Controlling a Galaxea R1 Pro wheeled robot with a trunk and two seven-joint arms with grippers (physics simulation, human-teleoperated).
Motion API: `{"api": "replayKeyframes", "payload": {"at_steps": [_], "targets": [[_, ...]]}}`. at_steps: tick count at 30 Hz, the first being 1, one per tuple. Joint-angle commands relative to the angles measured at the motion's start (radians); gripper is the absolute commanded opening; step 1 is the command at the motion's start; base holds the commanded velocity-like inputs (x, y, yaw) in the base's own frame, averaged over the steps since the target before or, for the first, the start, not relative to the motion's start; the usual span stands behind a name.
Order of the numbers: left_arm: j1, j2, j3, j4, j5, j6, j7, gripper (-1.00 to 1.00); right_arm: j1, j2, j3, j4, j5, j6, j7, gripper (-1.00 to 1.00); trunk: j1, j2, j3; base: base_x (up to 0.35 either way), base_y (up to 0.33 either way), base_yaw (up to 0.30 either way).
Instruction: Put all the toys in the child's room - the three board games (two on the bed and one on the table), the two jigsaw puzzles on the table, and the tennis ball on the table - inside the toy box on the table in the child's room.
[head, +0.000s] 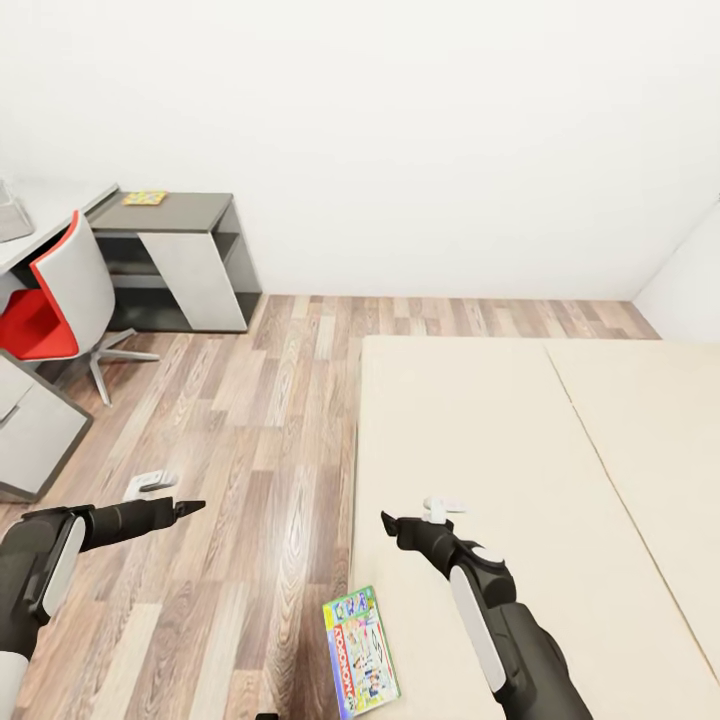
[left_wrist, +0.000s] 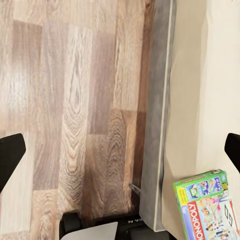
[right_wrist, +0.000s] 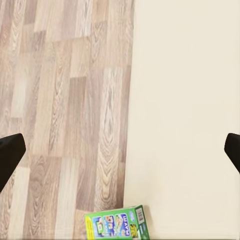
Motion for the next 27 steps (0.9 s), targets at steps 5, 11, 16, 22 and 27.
{"api": "replayKeyframes", "payload": {"at_steps": [5,11,16,22,27], "targets": [[-0.001,0.000,0.001,0.000,0.005,0.008,0.000,1.00,0.000,0.000,-0.002,0.014,-0.001,-0.004,0.002,1.00,0.001,-0.002,0.007,0.000,0.000,0.000],[-0.001,0.000,0.001,0.000,0.004,0.005,0.001,1.00,-0.002,0.000,-0.004,0.049,-0.001,-0.006,0.001,1.00,0.001,-0.002,0.017,0.000,0.000,0.000],[-0.001,-0.004,0.001,0.000,0.004,0.002,0.001,1.00,-0.014,0.000,-0.007,0.112,0.000,-0.010,-0.001,1.00,0.001,-0.002,0.025,0.000,0.000,0.000],[-0.001,-0.008,0.001,0.000,0.004,0.001,0.016,1.00,-0.030,0.000,-0.009,0.142,0.000,-0.010,-0.004,1.00,0.001,-0.002,0.035,0.000,0.000,0.000],[-0.001,-0.011,0.001,0.000,0.008,0.000,0.065,1.00,-0.034,0.000,-0.010,0.147,-0.001,-0.008,-0.012,1.00,0.001,-0.002,0.044,0.000,0.000,0.000]]}}
